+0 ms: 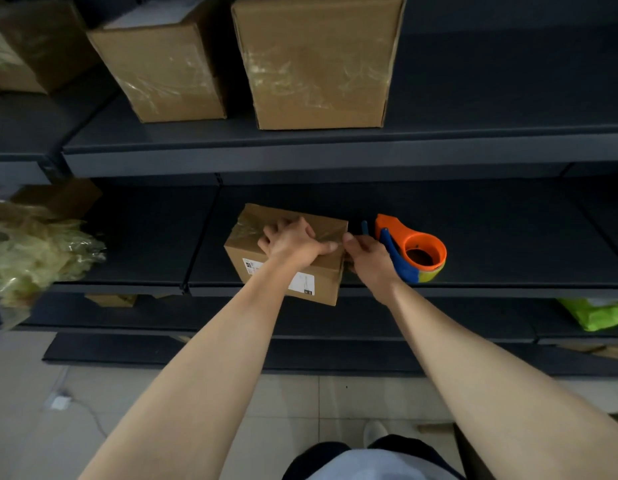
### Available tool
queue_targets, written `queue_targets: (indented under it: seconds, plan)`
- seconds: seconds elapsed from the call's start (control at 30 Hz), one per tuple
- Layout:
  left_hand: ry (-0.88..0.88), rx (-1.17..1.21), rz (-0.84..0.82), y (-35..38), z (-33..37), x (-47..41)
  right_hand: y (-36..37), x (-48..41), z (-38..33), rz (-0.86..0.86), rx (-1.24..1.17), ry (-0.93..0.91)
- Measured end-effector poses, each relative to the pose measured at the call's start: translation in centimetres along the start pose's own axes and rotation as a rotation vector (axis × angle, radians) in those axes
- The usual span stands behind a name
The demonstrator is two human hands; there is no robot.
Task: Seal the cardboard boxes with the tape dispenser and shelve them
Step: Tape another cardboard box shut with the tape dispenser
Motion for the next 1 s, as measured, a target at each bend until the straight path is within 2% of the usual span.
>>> queue_targets:
  seconds: [0.07,0.13,0.2,0.3,0.37,0.43,0.5,0.6,0.7,0.83,0.9,1.0]
  plan:
    - [-0.001,0.004,-0.001,0.0,-0.1,0.0,-1.9,0.1,0.2,0.172,0.157,-0.102]
    - [-0.011,0.020,-0.008,0.0,-0.2,0.0,-4.0,-0.5,0.5,0.308,0.470,-0.096]
    - [-0.023,0.030,-0.022,0.0,-0.2,0.1,-5.6,-1.2,1.3,0.259,0.753,0.089]
    - [-0.028,0.040,-0.014,0.0,-0.3,0.3,-7.0,-1.4,2.7,0.028,0.861,0.318]
    - [-0.018,0.060,0.013,0.0,-0.3,0.5,-7.8,-1.3,3.4,-0.003,0.912,0.288]
    - [0.006,0.083,0.047,0.1,-0.3,0.7,-8.4,-1.2,3.2,0.058,0.949,0.199]
    - [0.025,0.103,0.067,0.1,-0.2,0.9,-9.1,-1.1,2.5,0.162,0.877,0.098]
    - [0.041,0.195,0.052,-0.1,0.0,1.1,-10.3,-0.4,0.5,0.232,0.590,-0.109]
    - [0.078,0.367,0.058,-0.6,0.2,1.3,-11.5,0.6,-1.3,0.179,0.265,-0.158]
    - [0.154,0.654,0.055,-2.2,0.9,1.9,-11.7,1.3,-2.6,0.063,0.112,-0.203]
    - [0.146,0.736,-0.035,-2.6,1.5,2.3,-11.5,1.9,-3.5,0.029,0.026,-0.225]
    - [0.103,0.860,-0.398,-2.3,2.4,3.1,-11.0,2.8,-4.7,-0.020,-0.071,-0.215]
Point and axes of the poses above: each hand's wrist, its own x-axis away from the middle knuckle, its own y-axis out of the palm, z = x × y, the point moved 3 cm from there along -x, towards the middle knuckle, and after that the axes turned 15 degrees about -y, right-handed, at the moved point
